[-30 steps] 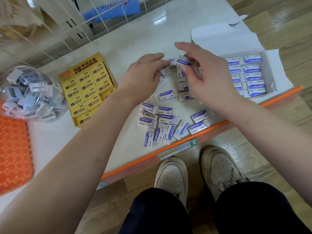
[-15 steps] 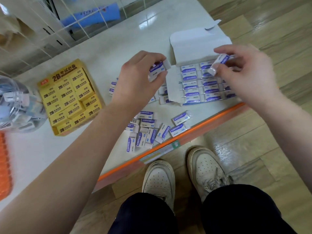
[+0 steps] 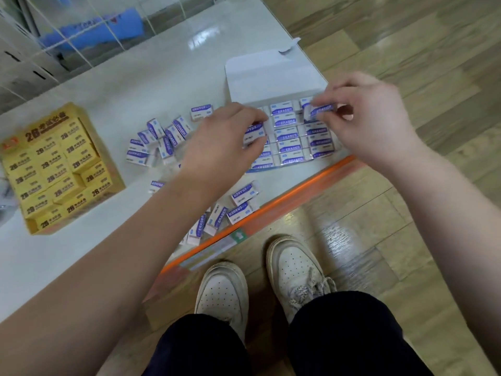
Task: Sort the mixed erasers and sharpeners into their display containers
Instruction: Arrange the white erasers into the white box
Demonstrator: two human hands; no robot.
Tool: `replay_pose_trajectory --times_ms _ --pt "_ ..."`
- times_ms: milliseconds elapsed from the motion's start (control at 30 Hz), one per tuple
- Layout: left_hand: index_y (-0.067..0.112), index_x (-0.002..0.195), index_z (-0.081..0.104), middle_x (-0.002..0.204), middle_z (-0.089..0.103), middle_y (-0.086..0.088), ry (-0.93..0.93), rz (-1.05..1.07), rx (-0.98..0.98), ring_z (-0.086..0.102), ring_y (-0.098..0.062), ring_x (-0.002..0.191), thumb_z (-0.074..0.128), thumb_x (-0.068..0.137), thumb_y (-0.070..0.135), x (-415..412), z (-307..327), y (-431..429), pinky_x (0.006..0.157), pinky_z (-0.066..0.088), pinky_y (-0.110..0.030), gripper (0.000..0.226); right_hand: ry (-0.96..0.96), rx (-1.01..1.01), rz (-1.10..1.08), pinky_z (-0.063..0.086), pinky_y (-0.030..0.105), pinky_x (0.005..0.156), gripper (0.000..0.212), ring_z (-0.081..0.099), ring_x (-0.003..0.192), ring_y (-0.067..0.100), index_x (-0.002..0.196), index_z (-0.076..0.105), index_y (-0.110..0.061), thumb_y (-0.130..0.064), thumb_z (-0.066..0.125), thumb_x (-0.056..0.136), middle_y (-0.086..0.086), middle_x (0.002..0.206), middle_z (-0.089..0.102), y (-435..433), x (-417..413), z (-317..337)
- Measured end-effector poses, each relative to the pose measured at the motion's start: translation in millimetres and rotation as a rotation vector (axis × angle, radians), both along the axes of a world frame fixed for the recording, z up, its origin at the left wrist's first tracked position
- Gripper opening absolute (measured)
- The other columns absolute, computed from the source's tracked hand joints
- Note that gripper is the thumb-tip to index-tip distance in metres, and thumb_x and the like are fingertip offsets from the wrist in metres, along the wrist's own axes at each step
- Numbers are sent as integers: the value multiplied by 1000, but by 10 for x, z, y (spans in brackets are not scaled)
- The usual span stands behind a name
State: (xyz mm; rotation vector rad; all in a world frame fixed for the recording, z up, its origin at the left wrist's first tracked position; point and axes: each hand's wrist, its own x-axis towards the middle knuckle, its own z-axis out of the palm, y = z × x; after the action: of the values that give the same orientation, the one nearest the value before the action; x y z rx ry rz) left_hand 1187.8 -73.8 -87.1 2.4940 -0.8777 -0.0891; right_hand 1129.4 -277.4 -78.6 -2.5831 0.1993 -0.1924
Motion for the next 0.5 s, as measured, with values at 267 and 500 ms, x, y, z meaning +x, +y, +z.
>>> replay_pose_trajectory --times_ms 267,500 --pt "16 123 61 121 60 -1 36 71 107 53 -20 113 55 94 24 18 -10 -110 96 35 -29 31 -46 -53 -13 25 22 80 19 48 98 26 101 70 -20 -17 66 83 -5 109 65 8 18 -137" --pt "21 125 60 117 60 0 92 112 115 53 -17 110 56 93 26 38 41 -137 91 36 -24 32 5 -212 -72 39 40 82 19 44 100 31 102 71 -17 -20 65 84 1 111 57 -1 23 -161"
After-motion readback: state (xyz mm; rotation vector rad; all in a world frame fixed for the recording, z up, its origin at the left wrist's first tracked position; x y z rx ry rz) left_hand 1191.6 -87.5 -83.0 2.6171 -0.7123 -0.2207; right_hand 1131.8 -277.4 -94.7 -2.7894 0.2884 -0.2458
